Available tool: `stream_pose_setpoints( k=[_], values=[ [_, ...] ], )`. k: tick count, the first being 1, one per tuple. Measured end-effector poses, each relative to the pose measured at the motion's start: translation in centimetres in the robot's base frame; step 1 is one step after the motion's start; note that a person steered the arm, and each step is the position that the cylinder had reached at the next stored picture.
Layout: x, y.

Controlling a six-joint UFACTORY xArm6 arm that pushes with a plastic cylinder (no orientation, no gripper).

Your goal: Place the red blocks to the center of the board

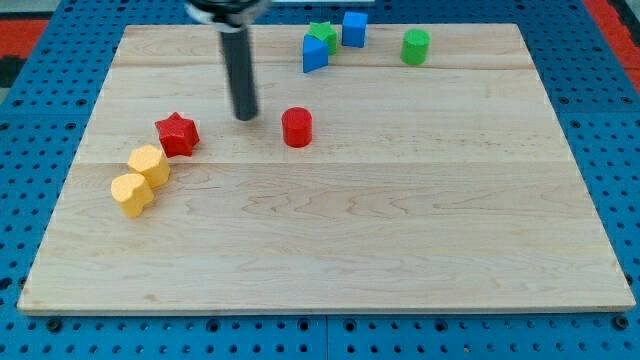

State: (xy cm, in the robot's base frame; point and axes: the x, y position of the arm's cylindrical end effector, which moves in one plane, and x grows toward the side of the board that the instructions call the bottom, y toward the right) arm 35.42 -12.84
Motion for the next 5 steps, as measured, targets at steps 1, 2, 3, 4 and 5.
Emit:
stream_pose_setpoints(
  k=[1, 2, 3, 4, 5],
  values=[
    [-0.9, -8.2],
    [3.1, -9.7],
    [6.1, -6.2],
    [4.7, -2.9],
    [3.0, -3.1]
  ],
)
